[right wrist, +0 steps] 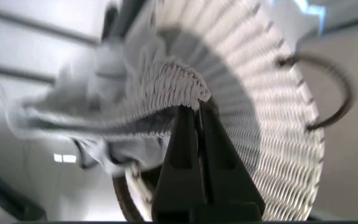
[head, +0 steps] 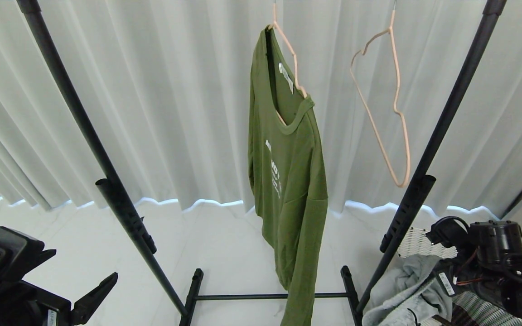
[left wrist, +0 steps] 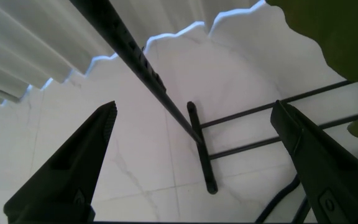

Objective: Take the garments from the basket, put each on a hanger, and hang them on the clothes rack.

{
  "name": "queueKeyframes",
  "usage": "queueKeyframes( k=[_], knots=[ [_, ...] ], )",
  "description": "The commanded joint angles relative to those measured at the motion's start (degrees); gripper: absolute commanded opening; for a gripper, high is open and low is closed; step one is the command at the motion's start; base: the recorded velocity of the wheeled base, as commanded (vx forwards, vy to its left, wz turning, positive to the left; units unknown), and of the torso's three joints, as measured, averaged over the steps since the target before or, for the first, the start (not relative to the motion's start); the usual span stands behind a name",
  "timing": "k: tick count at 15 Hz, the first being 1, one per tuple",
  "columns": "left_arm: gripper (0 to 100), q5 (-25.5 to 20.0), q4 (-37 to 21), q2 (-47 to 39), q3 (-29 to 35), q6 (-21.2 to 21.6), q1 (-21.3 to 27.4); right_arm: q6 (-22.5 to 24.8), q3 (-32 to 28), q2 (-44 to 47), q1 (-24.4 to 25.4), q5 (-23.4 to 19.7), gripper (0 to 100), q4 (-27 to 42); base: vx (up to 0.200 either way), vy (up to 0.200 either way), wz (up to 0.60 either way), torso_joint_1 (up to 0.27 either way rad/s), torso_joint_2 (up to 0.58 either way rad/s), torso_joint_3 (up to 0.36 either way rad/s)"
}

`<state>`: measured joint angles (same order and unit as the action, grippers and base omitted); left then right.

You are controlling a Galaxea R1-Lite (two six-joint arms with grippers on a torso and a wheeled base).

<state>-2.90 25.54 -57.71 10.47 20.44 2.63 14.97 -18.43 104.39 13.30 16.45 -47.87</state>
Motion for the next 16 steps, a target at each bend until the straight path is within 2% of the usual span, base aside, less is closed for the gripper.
queueKeyframes(
  k=[1, 5, 8, 10, 14, 16],
  knots=[
    [100, 0.79, 0.04, 0.32, -0.98, -0.05, 0.0, 0.06, -3.28, -8.59, 2.61, -0.01, 0, 5.25, -0.2, 0.0, 0.0, 0.002, 0.01, 0.007],
    [100, 0.97, 0.04, 1.55, -2.12, -0.05, 0.0, 0.06, -8.81, -17.2, 8.94, -0.01, 0, 16.5, -0.2, 0.0, 0.0, 0.001, 0.0, 0.0],
    [100, 0.97, 0.04, 1.99, -2.21, -0.14, -0.17, 0.06, -11.63, -20.28, 13.16, 0.08, 0, 20.45, -0.2, 0.0, 0.0, 0.002, 0.0, 0.001],
    [100, 0.97, 0.04, 2.16, -1.95, -0.14, -0.08, 0.06, -14.09, -21.6, 15.62, 1.75, 0, 22.65, -0.2, 0.0, 0.0, 0.005, 0.0, 0.005],
    [100, 0.97, 0.04, 3.57, -2.03, 0.03, -0.08, 0.06, -18.39, -23.35, 19.92, 2.72, 0, 26.95, 0.0, 0.0, 0.0, 0.0, 0.0, 0.0],
    [100, 0.97, 0.12, 4.54, -1.95, -0.05, -0.08, 0.06, -20.5, -23.35, 20.89, 2.72, 0, 28.27, 0.0, 0.2, 0.0, 0.005, 0.0, 0.0]
  ],
)
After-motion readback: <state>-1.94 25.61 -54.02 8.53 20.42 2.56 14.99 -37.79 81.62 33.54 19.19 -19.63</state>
